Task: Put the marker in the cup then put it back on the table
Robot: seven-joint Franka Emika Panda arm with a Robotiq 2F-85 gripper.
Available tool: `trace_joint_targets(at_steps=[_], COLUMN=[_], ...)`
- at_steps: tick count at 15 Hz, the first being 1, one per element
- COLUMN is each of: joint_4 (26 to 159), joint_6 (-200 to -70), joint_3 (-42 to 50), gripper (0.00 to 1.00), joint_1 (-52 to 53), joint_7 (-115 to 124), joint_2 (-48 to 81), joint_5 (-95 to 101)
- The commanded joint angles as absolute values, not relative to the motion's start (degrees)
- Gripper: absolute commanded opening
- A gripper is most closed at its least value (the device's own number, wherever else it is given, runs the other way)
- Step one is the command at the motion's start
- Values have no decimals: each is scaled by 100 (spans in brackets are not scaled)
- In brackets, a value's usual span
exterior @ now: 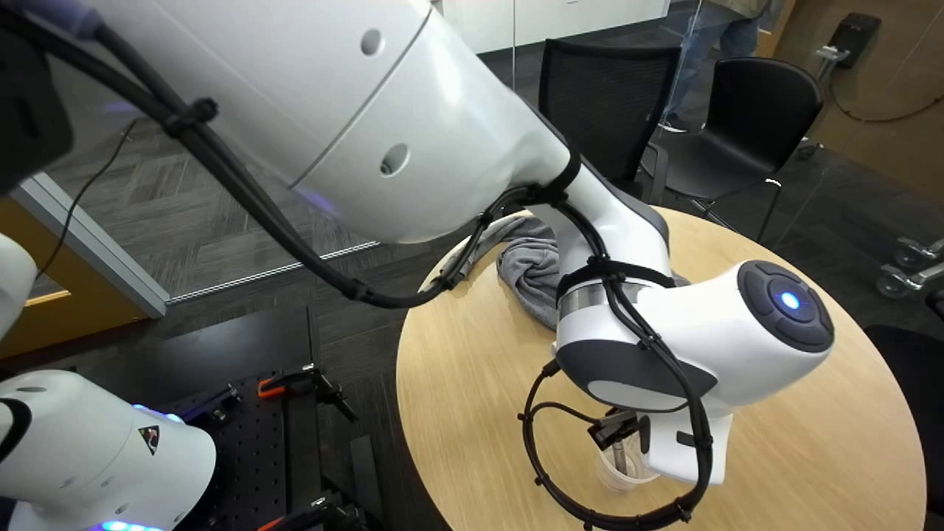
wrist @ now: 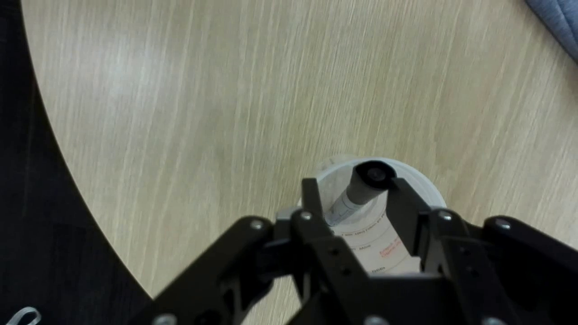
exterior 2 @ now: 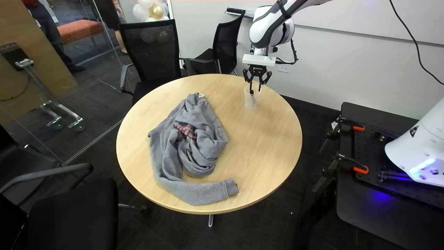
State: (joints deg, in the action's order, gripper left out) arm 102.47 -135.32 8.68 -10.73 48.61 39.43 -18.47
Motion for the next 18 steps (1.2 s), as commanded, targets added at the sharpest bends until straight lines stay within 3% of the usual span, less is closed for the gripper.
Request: trace_joint_targets(at_steps=[1, 5, 8, 18], joint_4=[10093, 10265, 10297, 10117], joint_6=[-13297, -13434, -13448, -13432], joint_3=[815, 810, 796, 839], gripper=[47, 51, 48, 50], joint_1=[-1156, -1160, -1173, -1157], joint_7=[4668, 4590, 4562, 4497], joint_2=[4020, 3853, 3817, 3932], joint_5=[-2015, -2049, -2090, -2224])
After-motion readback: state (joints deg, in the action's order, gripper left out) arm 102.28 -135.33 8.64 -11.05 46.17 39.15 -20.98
